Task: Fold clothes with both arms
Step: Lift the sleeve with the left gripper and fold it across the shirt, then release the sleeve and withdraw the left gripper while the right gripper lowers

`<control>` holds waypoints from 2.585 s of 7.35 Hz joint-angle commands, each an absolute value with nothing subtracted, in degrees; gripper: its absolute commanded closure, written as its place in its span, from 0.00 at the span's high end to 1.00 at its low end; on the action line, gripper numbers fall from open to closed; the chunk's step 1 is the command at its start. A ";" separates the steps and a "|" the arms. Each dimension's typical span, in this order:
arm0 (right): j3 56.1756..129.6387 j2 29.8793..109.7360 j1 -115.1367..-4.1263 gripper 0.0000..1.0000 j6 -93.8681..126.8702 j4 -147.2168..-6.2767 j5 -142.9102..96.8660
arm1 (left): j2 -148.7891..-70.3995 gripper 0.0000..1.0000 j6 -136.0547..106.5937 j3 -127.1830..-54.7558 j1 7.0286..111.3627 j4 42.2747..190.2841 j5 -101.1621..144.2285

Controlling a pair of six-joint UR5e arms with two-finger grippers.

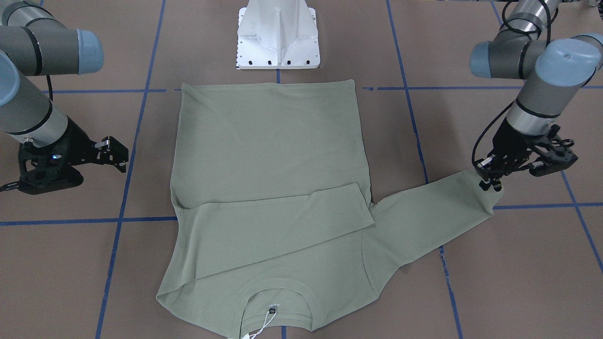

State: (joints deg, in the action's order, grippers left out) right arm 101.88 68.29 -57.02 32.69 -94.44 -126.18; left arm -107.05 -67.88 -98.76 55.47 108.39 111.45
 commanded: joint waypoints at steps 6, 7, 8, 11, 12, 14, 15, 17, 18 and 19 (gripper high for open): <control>101.34 72.51 -60.03 1.00 27.16 -94.22 -126.21 | -147.62 0.00 -101.56 -81.14 41.69 99.67 111.27; 101.34 72.60 -60.03 1.00 27.25 -94.22 -126.12 | -149.57 0.00 -103.86 -78.69 38.79 100.45 110.92; 101.42 72.86 -60.03 1.00 27.25 -94.22 -126.21 | -152.81 0.00 -107.11 -74.75 37.11 102.98 110.83; 101.60 73.56 -60.12 1.00 27.25 -94.22 -126.21 | -156.97 0.00 -109.95 -65.84 34.37 107.40 107.50; 101.69 73.83 -60.12 1.00 27.25 -94.13 -126.21 | -157.06 0.00 -110.13 -65.57 34.19 107.40 107.40; 101.87 74.53 -61.86 1.00 25.76 -94.22 -127.26 | -159.06 0.00 -117.72 -63.57 29.74 109.66 103.66; 101.87 74.88 -62.48 1.00 24.53 -94.22 -127.96 | -163.87 0.47 -123.78 -55.10 26.23 116.30 99.36; 101.87 74.88 -62.40 1.00 24.61 -94.13 -128.14 | -161.39 1.00 -116.42 -52.73 25.31 126.63 97.12; 102.04 74.71 -62.40 1.00 24.78 -94.13 -128.14 | -158.24 1.00 -112.97 -54.56 27.23 126.65 97.12; 102.39 74.71 -62.40 1.00 25.05 -94.13 -128.14 | -154.11 1.00 -110.94 -59.71 28.90 126.13 97.64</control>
State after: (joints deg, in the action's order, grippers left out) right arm 102.06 74.77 -62.38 24.80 -94.14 -128.12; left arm -158.44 -114.15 -55.41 27.09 125.90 97.41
